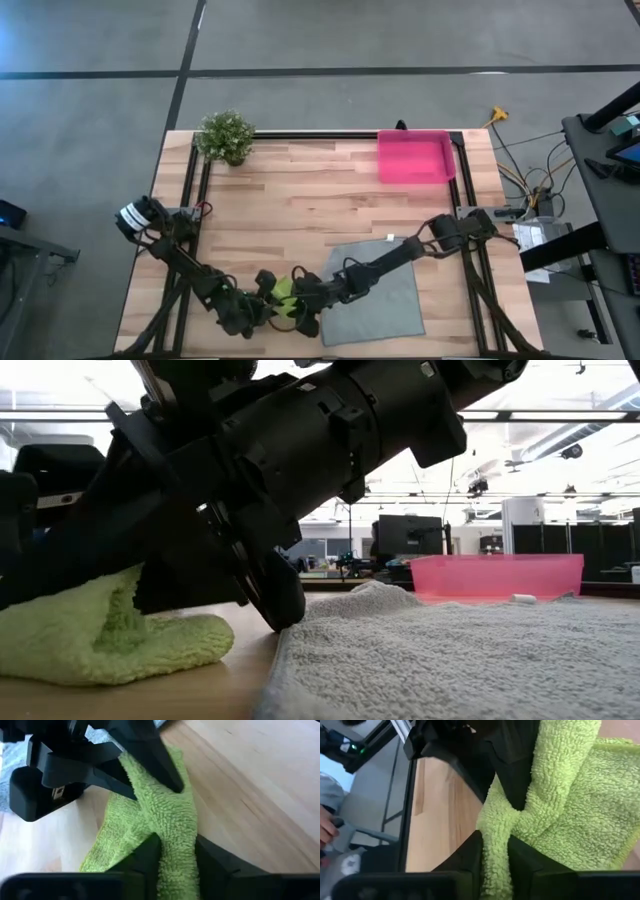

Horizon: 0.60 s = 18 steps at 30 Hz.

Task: Roll microfiber towels into tight, uniform cylinder then place into a basket
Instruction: Roll the green microfiber cloth

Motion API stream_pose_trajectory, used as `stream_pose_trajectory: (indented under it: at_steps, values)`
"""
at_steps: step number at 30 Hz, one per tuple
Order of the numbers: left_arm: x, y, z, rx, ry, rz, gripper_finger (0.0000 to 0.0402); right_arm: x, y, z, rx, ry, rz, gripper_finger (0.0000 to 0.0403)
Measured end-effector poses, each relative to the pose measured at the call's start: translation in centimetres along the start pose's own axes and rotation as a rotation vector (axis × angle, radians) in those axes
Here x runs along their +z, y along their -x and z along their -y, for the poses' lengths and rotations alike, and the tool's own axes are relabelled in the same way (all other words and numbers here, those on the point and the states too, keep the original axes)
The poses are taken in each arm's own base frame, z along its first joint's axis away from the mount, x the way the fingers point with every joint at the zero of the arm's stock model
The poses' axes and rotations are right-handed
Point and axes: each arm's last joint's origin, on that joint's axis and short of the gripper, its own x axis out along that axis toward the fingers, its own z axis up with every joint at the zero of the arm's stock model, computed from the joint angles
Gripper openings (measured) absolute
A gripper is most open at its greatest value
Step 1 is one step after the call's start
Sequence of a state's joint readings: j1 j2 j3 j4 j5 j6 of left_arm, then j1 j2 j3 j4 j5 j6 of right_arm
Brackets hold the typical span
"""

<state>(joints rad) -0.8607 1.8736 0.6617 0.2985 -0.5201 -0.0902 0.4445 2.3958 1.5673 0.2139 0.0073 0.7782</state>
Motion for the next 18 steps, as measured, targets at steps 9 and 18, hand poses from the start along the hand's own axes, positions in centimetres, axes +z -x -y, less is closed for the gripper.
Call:
stream_pose_trajectory:
  at_steps: [9,18]
  values:
    - [0.4,-0.5,-0.7,-0.107,0.078,-0.012,0.0013,0.9,1.5,-1.3,-0.011,0.138,-0.025,0.0164]
    - [1.5,-1.1,-1.4,-0.364,0.203,-0.022,0.0013,3.5,4.7,-1.9,-0.144,0.114,-0.013,0.0222]
